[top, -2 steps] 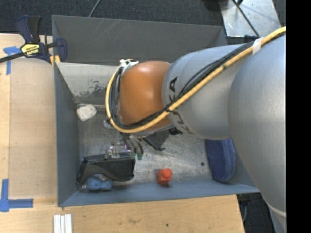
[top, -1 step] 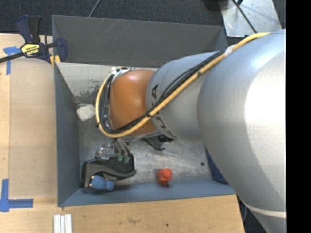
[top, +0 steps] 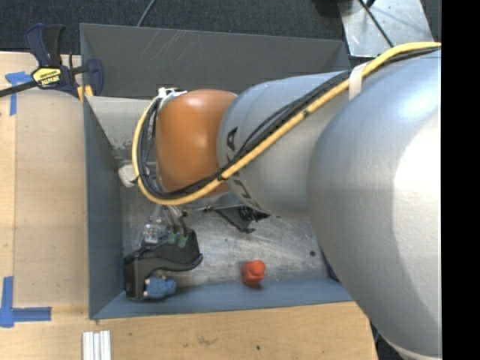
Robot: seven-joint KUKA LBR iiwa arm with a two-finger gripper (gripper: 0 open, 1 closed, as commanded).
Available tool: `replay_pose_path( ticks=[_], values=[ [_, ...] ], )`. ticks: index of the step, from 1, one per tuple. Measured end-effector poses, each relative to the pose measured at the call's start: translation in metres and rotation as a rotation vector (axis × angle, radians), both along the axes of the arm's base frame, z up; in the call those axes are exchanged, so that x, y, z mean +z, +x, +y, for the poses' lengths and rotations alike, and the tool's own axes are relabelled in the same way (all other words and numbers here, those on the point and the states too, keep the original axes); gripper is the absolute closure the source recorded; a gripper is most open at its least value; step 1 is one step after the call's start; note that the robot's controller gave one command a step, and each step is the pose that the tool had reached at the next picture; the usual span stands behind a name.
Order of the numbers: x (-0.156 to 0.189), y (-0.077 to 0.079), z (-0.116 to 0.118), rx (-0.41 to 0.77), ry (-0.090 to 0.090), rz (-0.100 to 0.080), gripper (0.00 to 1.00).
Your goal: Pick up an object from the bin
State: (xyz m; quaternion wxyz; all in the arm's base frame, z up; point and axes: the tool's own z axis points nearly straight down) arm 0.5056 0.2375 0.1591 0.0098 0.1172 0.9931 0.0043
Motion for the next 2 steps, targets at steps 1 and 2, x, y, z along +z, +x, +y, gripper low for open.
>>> replay_pose_path(
  ticks=[1, 2],
  values=[
    [-0.076, 0.028, -0.060, -0.039, -0.001, -0.004, 0.00],
    [0.009, -0.008, -0.028, 0.038, 0.000, 0.000, 0.00]
  ],
)
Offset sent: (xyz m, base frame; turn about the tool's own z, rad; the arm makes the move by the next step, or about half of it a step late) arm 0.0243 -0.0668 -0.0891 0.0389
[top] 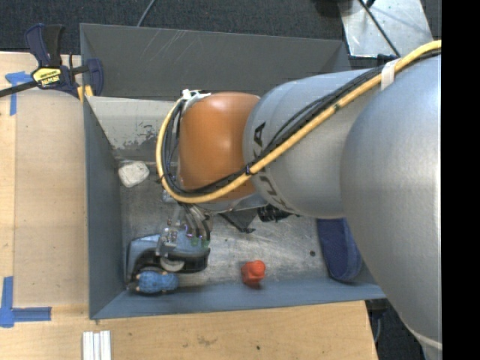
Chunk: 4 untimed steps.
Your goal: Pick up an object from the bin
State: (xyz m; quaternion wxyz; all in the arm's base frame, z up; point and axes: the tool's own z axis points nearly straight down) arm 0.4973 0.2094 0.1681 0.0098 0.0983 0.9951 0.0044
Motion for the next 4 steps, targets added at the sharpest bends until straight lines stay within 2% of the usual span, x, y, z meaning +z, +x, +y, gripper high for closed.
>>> replay_pose_path(
  ticks=[1, 2, 3, 4],
  values=[
    [-0.076, 0.003, -0.005, -0.002, 0.003, -0.007, 0.00],
    [-0.075, 0.008, -0.005, -0.006, 0.007, -0.025, 1.00],
    [-0.090, 0.062, 0.012, -0.105, -0.005, 0.101, 1.00],
    [0.096, 0.071, 0.022, -0.142, -0.004, 0.018, 1.00]
  ],
)
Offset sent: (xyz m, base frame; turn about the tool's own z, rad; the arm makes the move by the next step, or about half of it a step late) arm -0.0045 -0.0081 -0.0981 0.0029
